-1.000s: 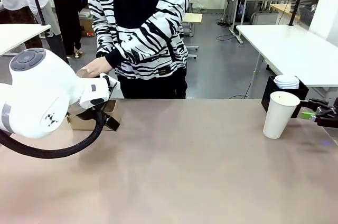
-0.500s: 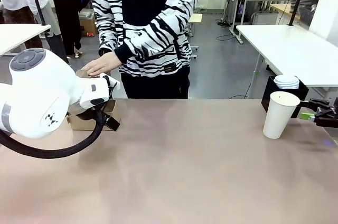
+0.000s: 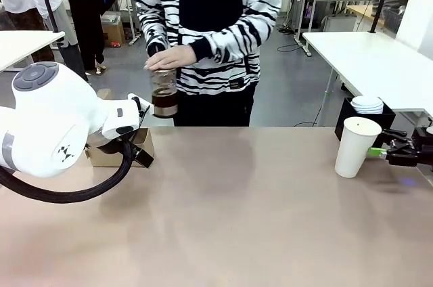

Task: Pour a drink into a cup and package it in a carrier.
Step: Pick up the 600 ml Paper Cup and place it in the middle top area of the table.

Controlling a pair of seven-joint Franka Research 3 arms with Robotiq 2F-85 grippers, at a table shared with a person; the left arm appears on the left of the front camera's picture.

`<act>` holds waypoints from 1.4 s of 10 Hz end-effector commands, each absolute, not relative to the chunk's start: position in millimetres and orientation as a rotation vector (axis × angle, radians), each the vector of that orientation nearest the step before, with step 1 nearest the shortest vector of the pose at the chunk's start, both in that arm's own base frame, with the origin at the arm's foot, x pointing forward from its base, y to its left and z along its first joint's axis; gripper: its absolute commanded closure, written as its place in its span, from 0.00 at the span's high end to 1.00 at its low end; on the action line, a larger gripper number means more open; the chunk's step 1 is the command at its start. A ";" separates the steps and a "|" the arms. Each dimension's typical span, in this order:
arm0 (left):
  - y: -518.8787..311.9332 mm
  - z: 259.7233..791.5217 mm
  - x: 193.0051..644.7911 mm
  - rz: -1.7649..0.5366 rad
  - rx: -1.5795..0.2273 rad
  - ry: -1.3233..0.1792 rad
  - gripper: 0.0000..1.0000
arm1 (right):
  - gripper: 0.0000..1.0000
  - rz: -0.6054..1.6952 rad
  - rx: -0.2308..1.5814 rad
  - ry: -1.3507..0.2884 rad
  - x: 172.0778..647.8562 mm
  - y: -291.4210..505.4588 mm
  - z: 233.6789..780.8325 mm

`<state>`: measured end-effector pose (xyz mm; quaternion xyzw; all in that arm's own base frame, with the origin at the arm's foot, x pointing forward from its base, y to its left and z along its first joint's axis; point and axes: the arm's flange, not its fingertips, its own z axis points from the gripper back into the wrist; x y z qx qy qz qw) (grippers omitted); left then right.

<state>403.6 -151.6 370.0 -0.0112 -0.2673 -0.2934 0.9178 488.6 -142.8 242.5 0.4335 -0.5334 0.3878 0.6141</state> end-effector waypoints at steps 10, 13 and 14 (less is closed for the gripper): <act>-151.6 370.3 403.3 -0.604 -0.025 -0.550 1.00 | 1.00 0.975 1.168 -1.168 496.5 -80.9 226.4; -151.6 370.3 403.3 -0.604 -0.025 -0.550 1.00 | 1.00 0.962 1.203 -1.166 502.7 -77.2 224.2; -151.6 370.3 403.3 -0.604 -0.025 -0.550 1.00 | 1.00 0.963 1.212 -1.167 503.9 -73.4 224.2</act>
